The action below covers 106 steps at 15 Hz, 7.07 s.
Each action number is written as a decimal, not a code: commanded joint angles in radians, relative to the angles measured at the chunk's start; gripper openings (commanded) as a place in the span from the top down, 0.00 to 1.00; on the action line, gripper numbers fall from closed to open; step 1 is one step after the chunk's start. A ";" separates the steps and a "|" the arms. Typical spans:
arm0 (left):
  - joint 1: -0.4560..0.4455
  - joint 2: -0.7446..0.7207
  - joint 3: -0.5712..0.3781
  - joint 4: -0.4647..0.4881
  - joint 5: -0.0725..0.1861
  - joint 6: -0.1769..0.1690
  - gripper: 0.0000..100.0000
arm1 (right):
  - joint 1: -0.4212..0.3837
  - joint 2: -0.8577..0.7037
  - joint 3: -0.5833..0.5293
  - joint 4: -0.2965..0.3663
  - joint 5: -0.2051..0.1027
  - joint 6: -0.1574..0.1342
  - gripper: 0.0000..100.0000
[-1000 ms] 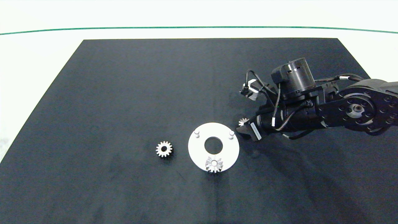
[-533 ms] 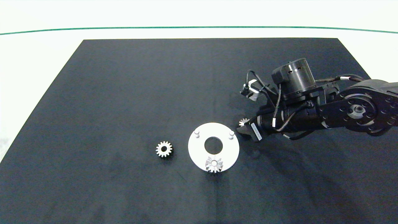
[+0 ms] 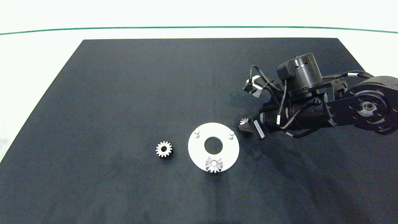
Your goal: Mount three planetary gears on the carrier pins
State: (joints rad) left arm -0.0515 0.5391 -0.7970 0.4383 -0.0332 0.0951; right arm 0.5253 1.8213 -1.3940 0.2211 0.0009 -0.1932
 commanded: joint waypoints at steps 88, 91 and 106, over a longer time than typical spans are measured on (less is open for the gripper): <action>0.005 -0.002 -0.022 0.002 0.003 0.000 0.00 | 0.090 -0.022 0.044 -0.058 0.096 -0.014 1.00; 0.005 -0.001 -0.024 0.000 0.003 0.000 0.00 | 0.091 -0.020 0.044 -0.058 0.067 -0.040 0.00; 0.002 -0.025 -0.022 0.031 0.003 0.000 0.00 | 0.025 -0.292 0.116 -0.086 0.084 -0.028 0.00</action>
State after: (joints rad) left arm -0.0474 0.5196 -0.8191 0.4681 -0.0306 0.0947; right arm 0.5872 1.6485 -1.3230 0.1355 0.0923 -0.2174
